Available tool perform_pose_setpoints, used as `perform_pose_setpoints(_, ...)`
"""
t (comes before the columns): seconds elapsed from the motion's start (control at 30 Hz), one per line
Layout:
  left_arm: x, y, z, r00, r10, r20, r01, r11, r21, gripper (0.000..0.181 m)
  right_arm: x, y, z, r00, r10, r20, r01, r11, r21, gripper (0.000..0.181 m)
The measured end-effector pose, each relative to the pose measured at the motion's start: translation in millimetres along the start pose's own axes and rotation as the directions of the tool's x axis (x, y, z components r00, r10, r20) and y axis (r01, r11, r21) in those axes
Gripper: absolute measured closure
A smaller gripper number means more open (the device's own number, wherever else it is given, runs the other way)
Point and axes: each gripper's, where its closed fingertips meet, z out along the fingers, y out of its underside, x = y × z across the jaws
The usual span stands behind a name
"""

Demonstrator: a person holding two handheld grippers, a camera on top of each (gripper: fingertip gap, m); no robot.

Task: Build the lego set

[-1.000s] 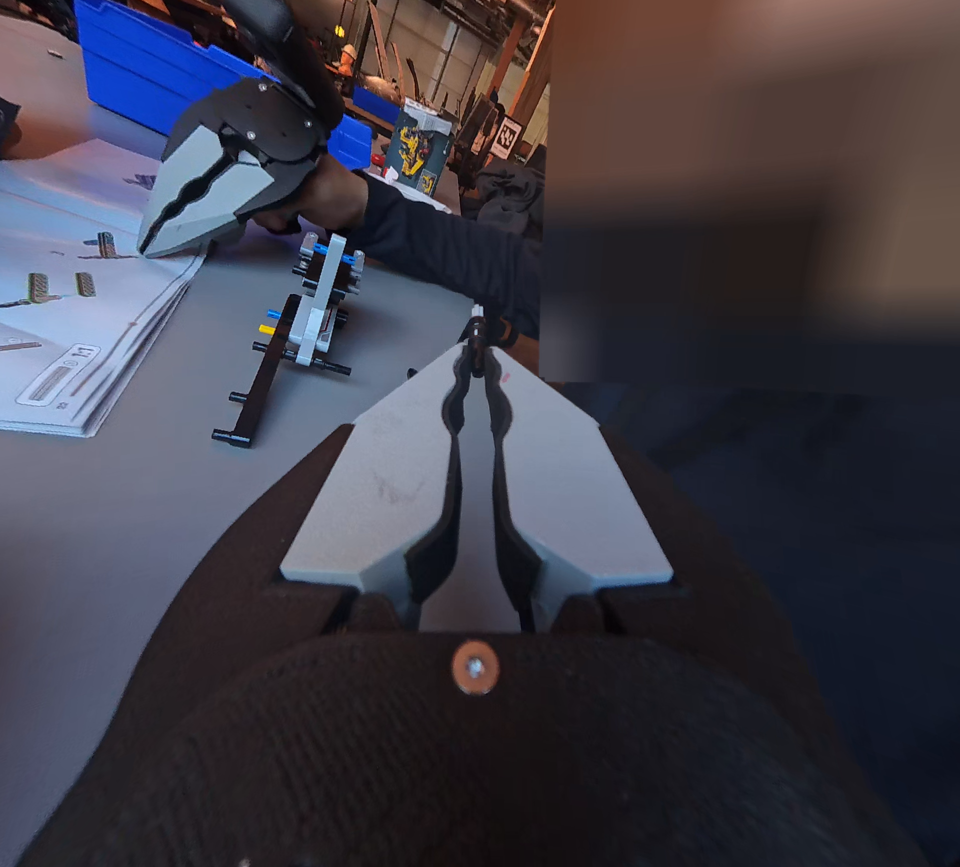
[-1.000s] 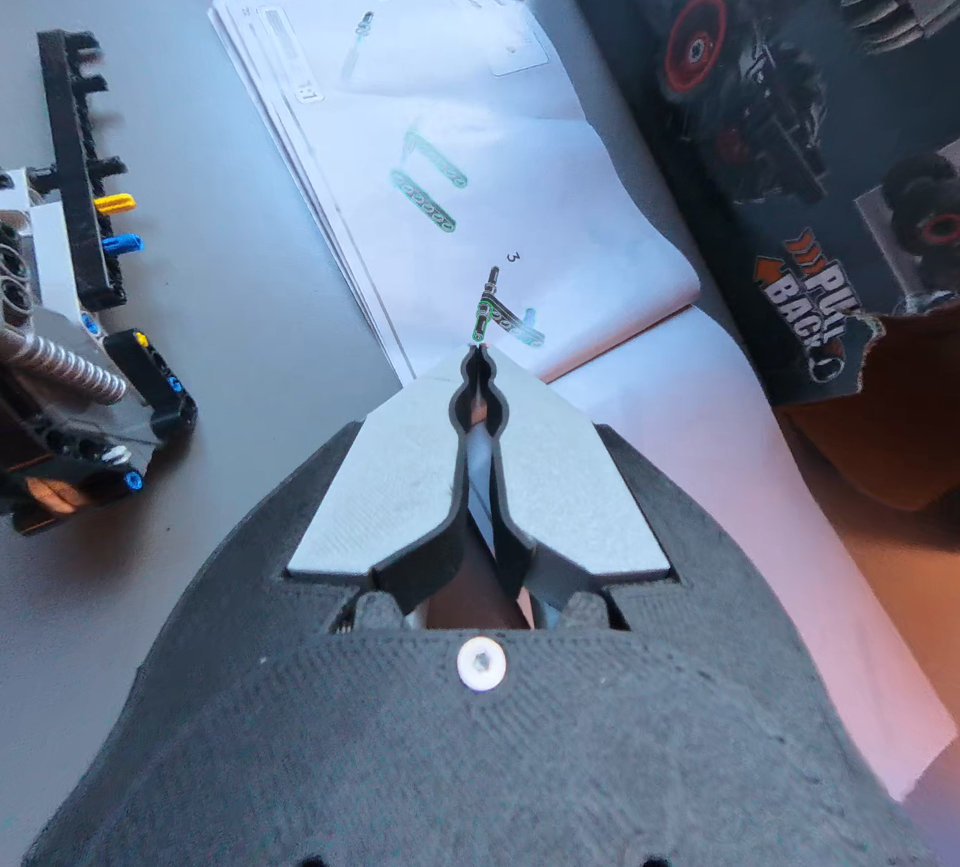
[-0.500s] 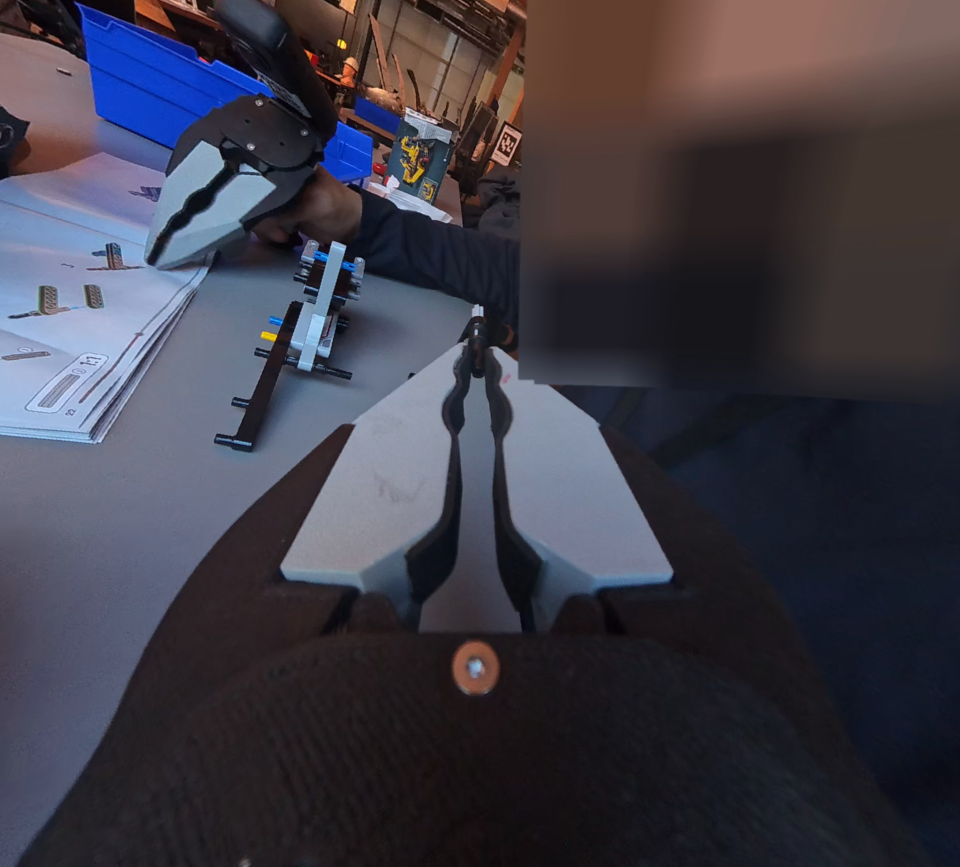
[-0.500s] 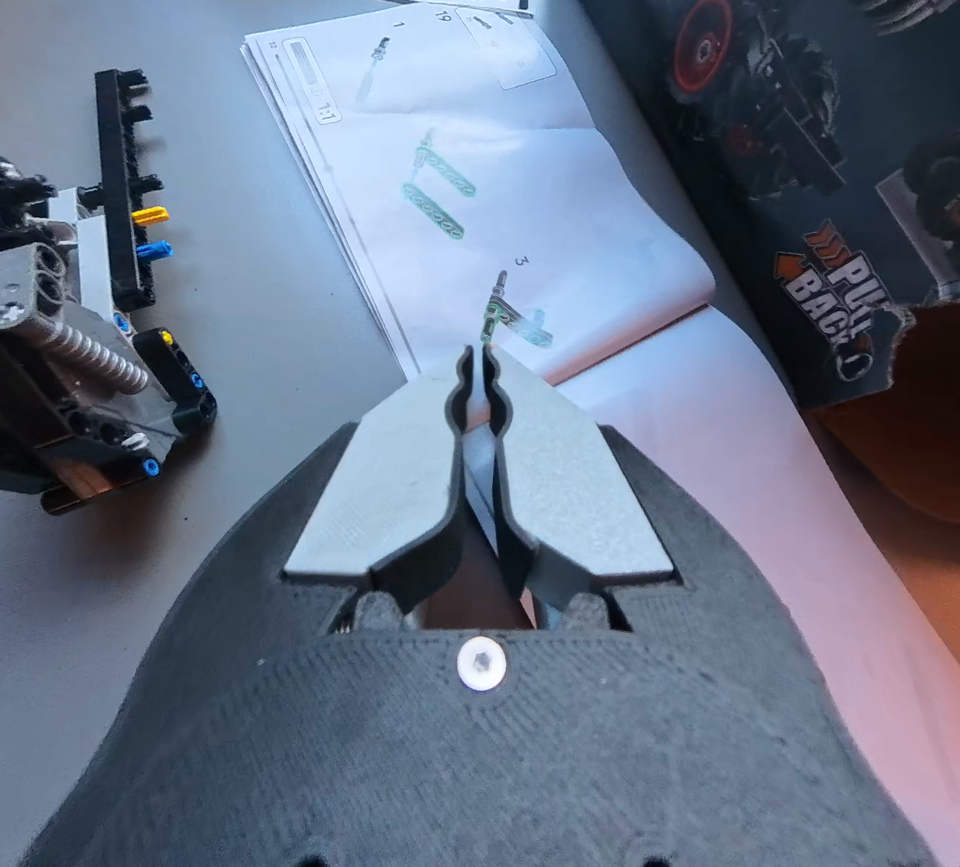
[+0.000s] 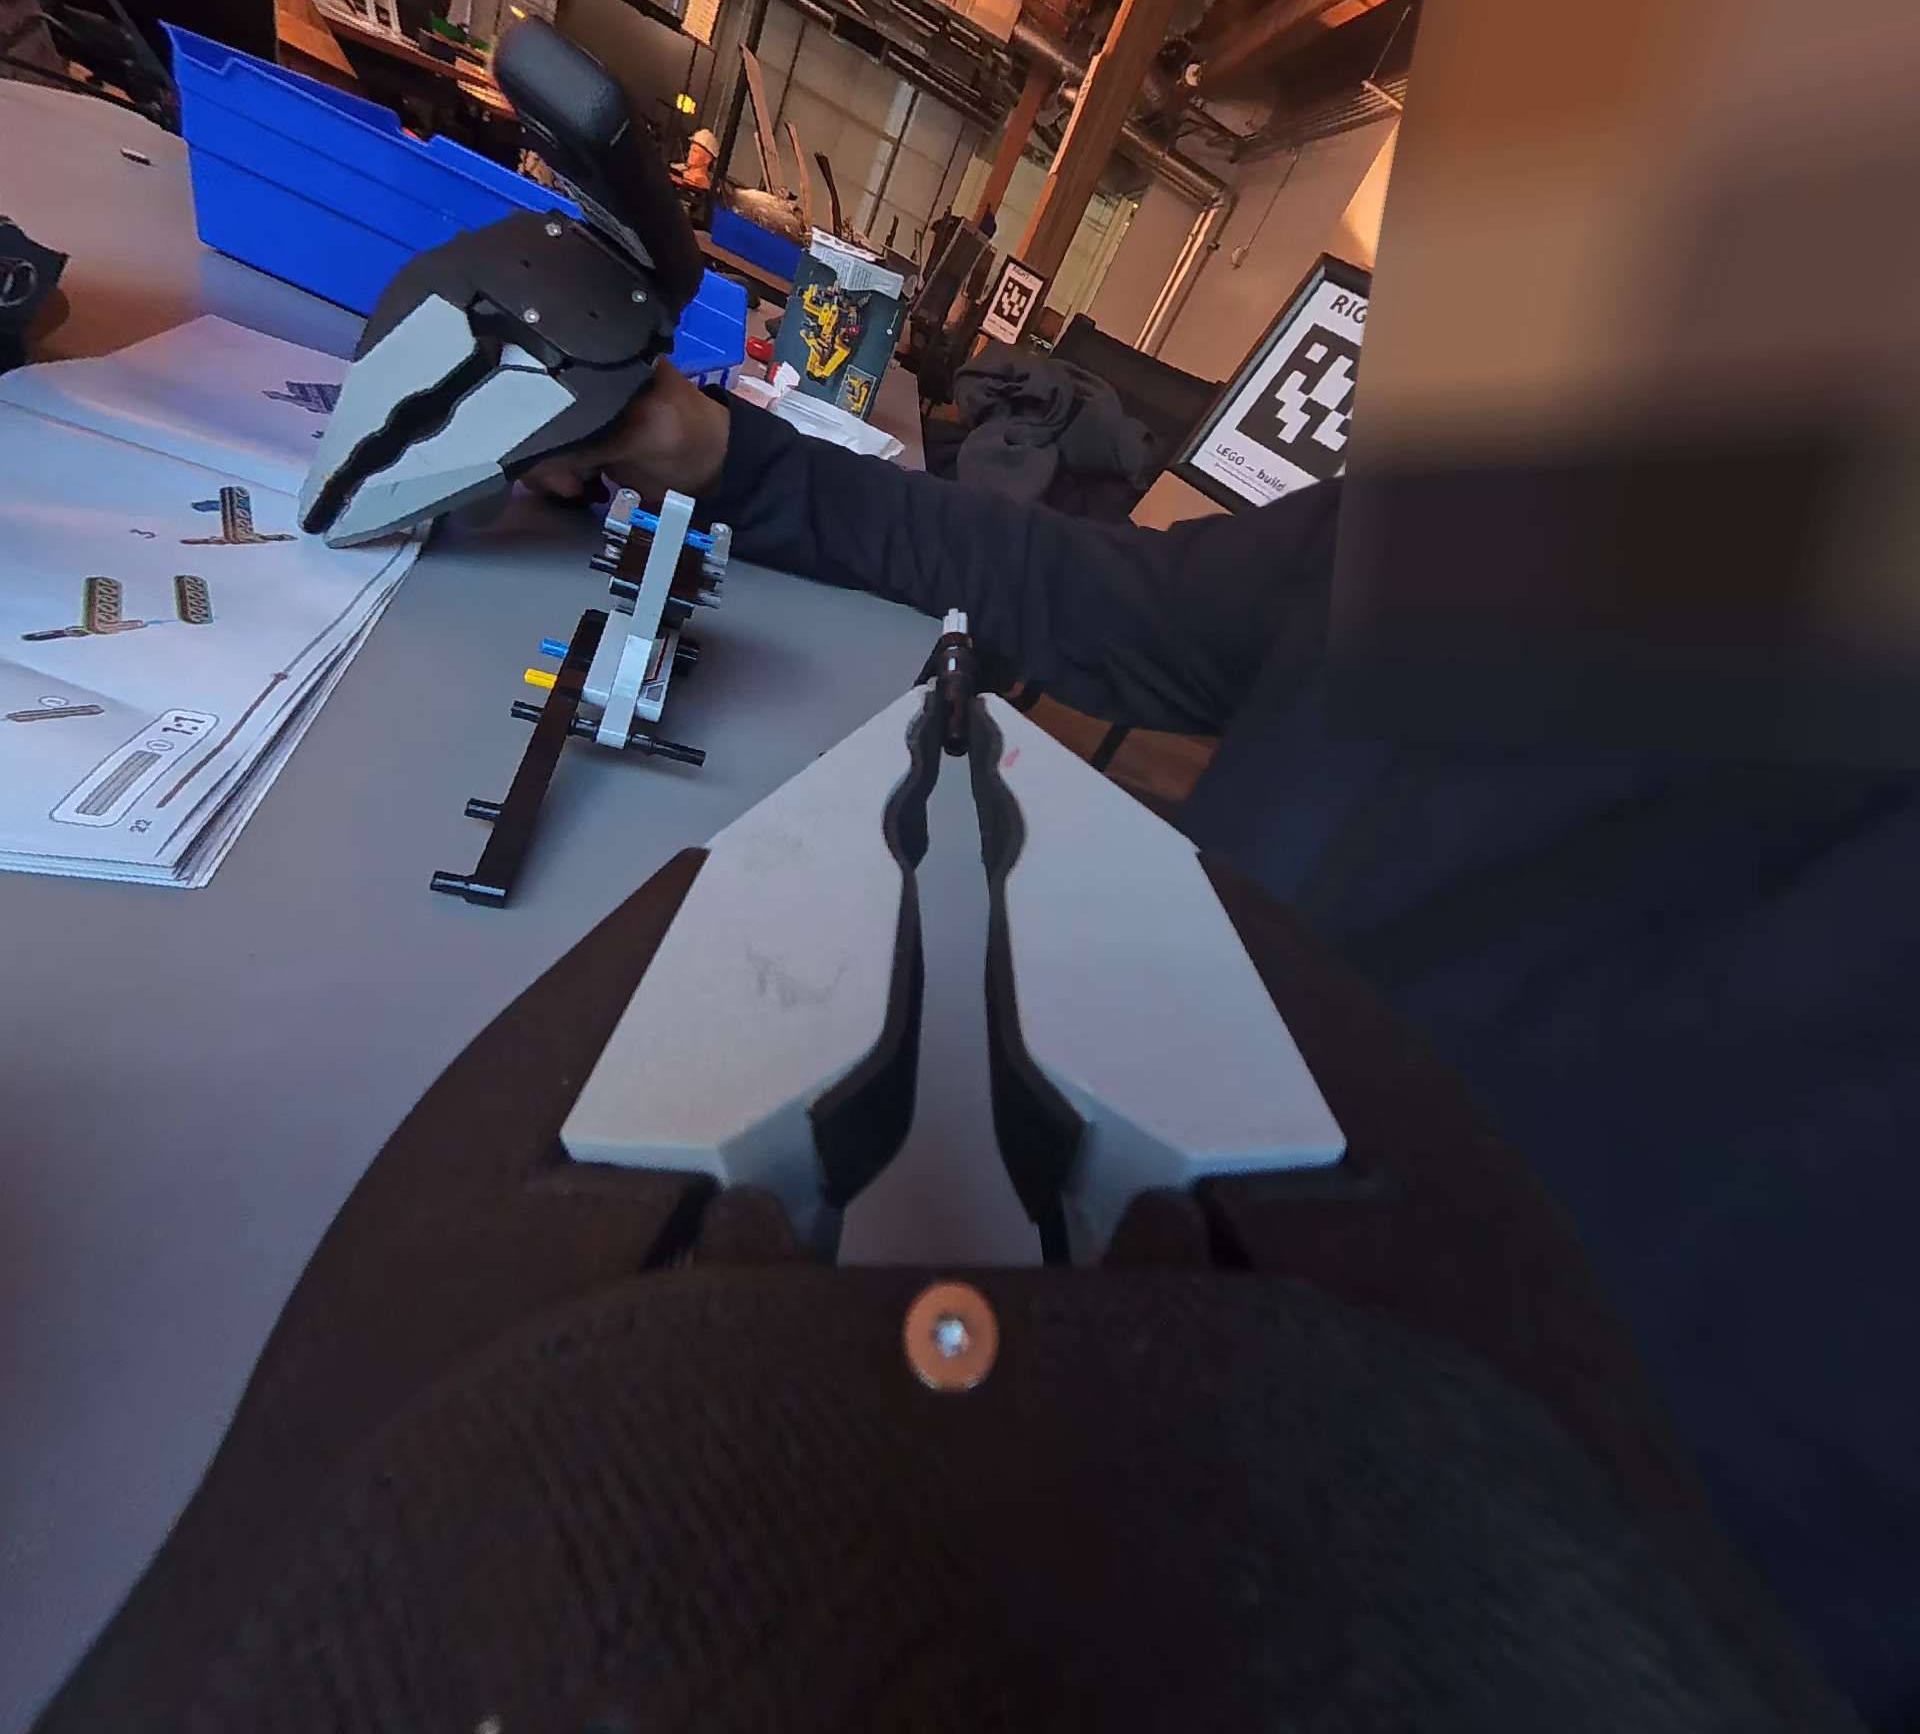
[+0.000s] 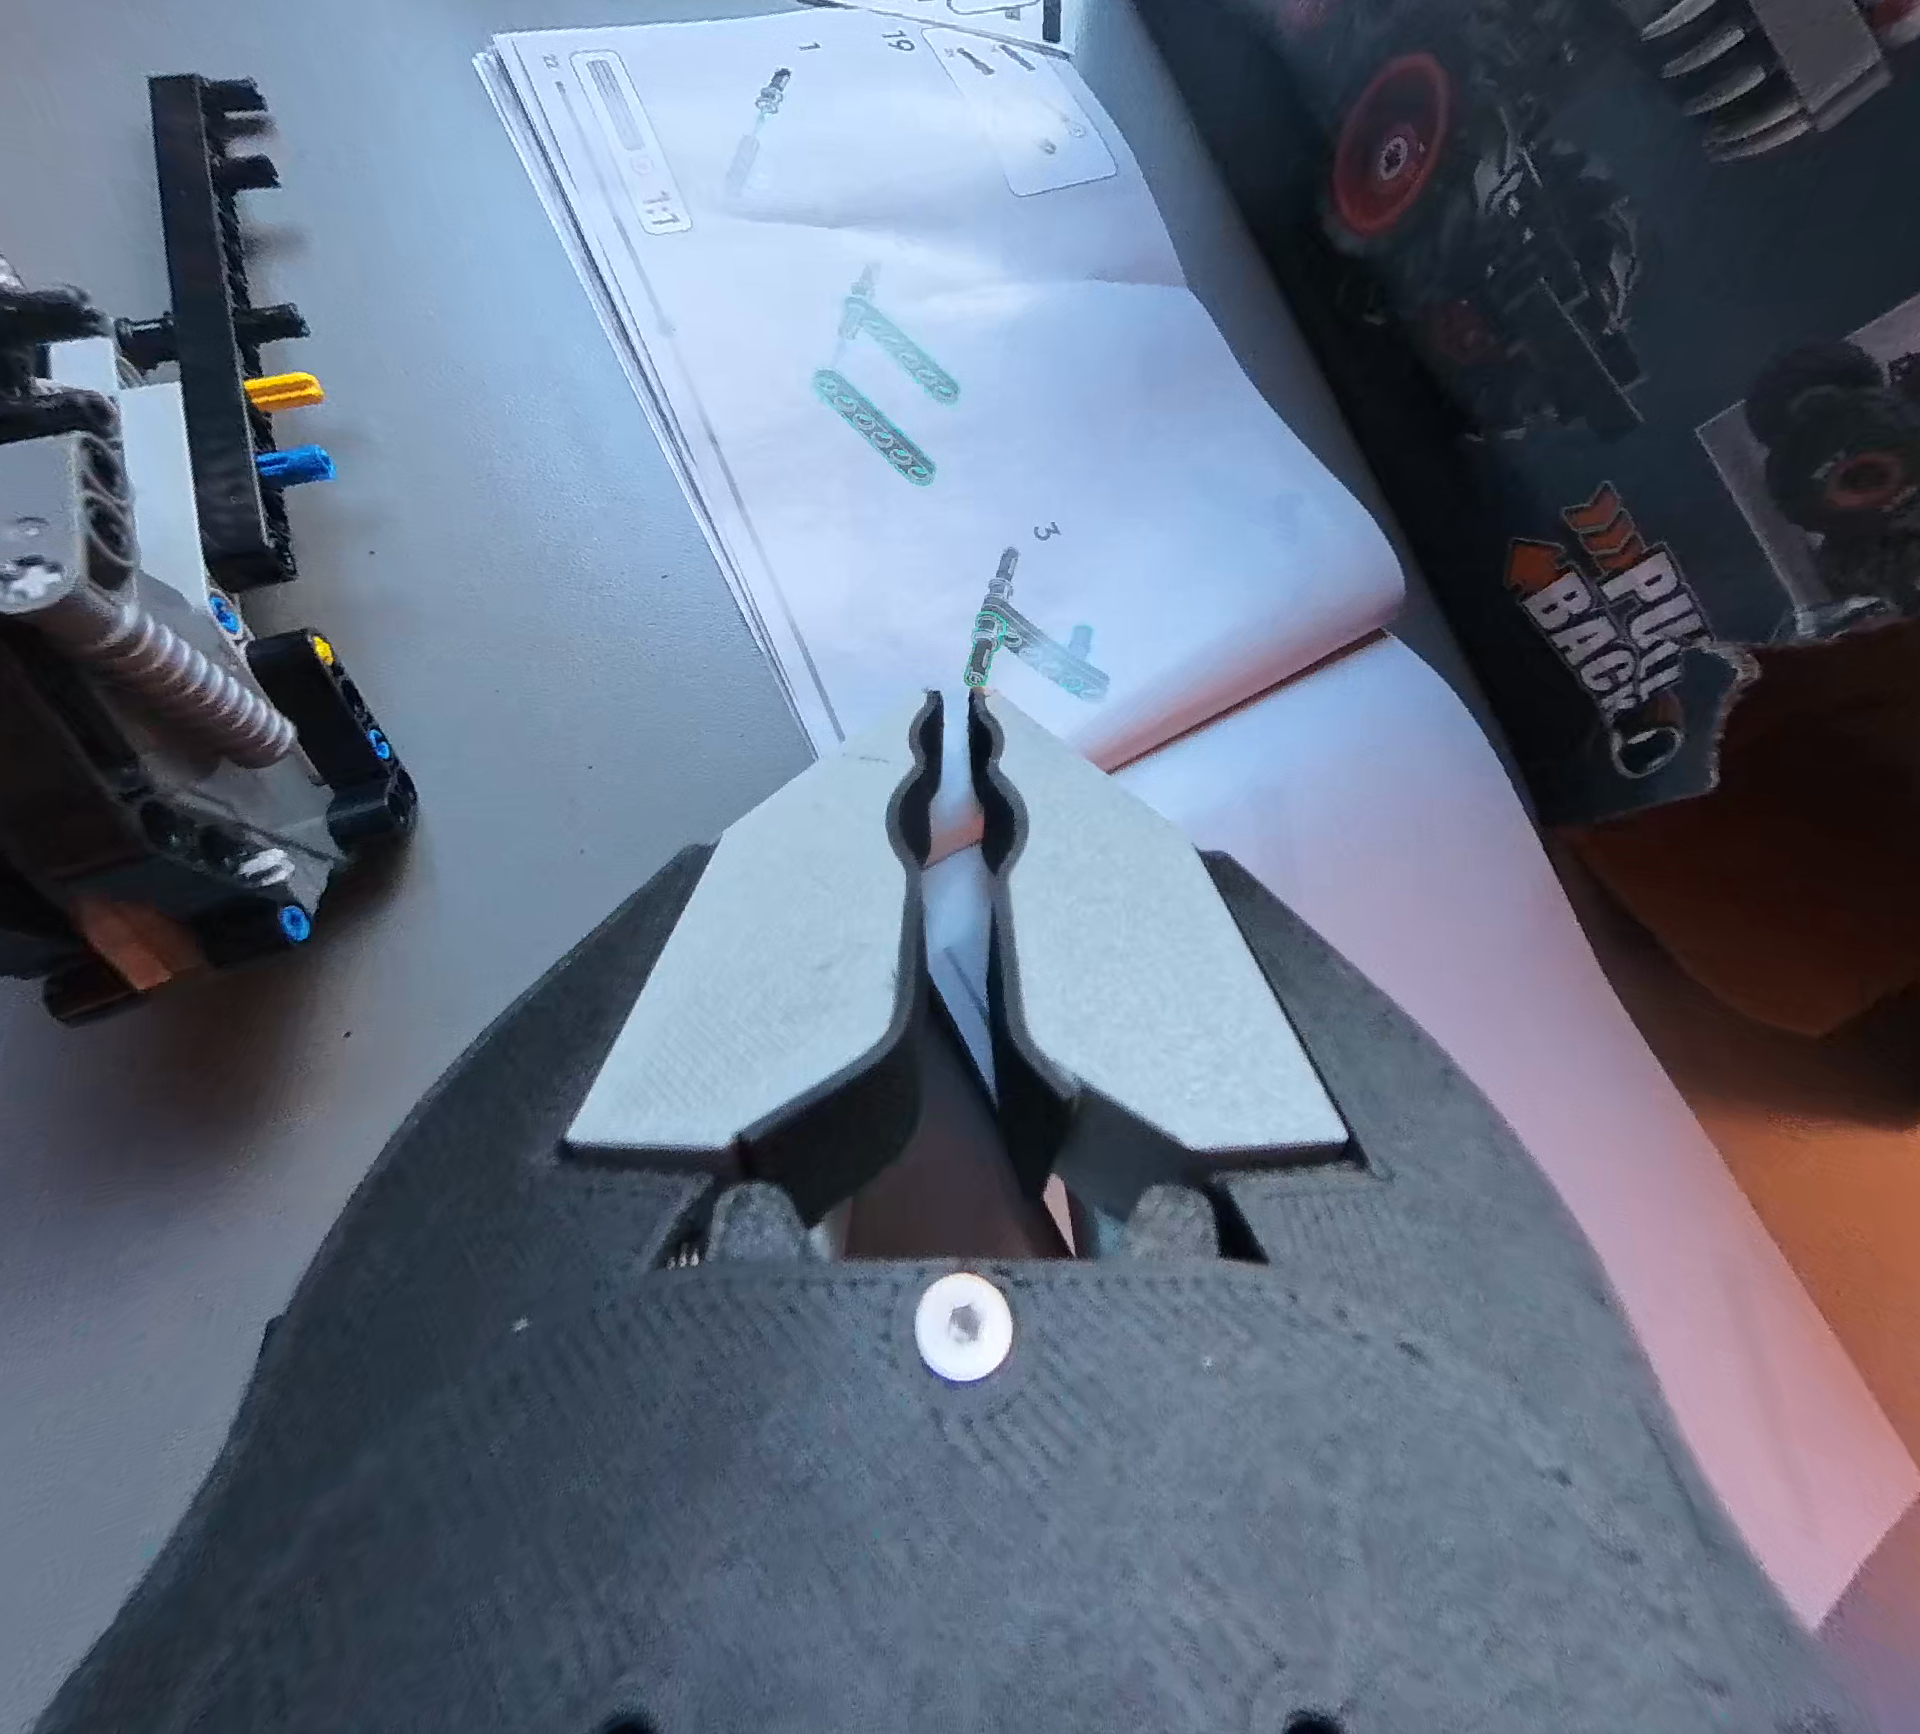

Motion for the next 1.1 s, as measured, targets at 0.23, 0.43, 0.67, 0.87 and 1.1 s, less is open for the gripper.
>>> perform_pose_setpoints(0.23,-3.4,-0.3,0.1,0.999,0.005,0.031,-0.005,1.0,0.002,0.178,1.2,-3.2,-3.0,1.0,0.004,-0.007,-0.004,1.0,0.028,0.18)
perform_pose_setpoints(0.43,-5.1,-0.2,0.2,0.999,0.004,0.043,-0.004,1.0,0.003,0.178,0.2,-8.8,-8.0,1.0,0.007,0.007,-0.008,0.997,0.078,0.178)
perform_pose_setpoints(0.67,-4.8,-0.2,0.2,0.999,0.007,0.042,-0.007,1.0,0.002,0.178,-1.2,-14.4,-13.7,1.0,0.007,0.023,-0.01,0.992,0.122,0.176)
perform_pose_setpoints(0.87,-4.0,-0.7,-0.4,0.999,0.006,0.035,-0.006,1.0,0.006,0.178,1.8,-24.7,-27.4,1.0,0.004,0.003,-0.004,0.984,0.18,0.174)
perform_pose_setpoints(1.1,-3.3,-1.5,-1.1,1.0,0.002,0.027,-0.003,1.0,0.012,0.178,16.5,-27.4,-37.6,0.997,0.044,-0.057,-0.031,0.976,0.216,0.177)
